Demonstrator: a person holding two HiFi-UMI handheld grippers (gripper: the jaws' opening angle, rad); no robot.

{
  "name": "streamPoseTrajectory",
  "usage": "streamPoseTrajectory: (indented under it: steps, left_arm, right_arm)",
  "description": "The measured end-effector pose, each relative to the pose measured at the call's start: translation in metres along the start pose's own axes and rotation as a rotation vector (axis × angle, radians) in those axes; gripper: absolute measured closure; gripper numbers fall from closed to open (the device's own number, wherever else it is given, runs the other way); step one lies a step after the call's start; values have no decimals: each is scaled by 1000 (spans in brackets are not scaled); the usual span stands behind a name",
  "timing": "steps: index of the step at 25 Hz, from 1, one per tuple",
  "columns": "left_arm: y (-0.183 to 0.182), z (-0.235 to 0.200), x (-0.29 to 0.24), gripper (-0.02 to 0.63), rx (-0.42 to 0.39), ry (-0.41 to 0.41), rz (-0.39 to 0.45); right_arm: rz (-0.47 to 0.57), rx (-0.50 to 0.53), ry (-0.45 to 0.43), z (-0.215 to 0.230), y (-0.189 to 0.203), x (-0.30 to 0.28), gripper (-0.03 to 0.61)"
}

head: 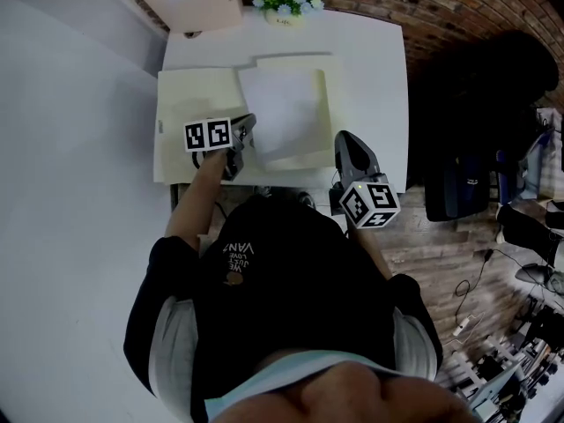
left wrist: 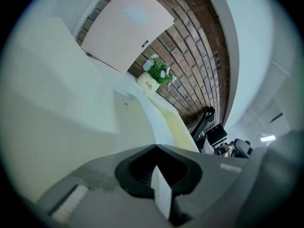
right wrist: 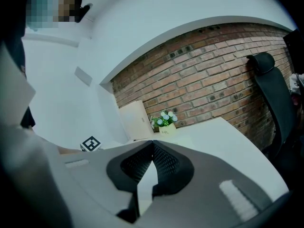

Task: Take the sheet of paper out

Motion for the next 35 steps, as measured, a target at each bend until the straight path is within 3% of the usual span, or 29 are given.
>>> streamPoseTrajectory:
  steps: [28,35]
  left_arm:
    - [-3,19,81,612,-235,-132,89]
    - [-10,32,101,612,-267,-126,152]
  right_arm:
    - [-90,50,-160,-26,14,-23,577]
    - [-109,58,-203,-34,16,-31,577]
Point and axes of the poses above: the fingertips, and each gripper's own axes: x backward along the fingers, z to its right, y out of its underside, the point moved 5 cm from there along x, backward along the fingers, and after that the axes turned 8 degrees about -x, right-handed, at the moved point
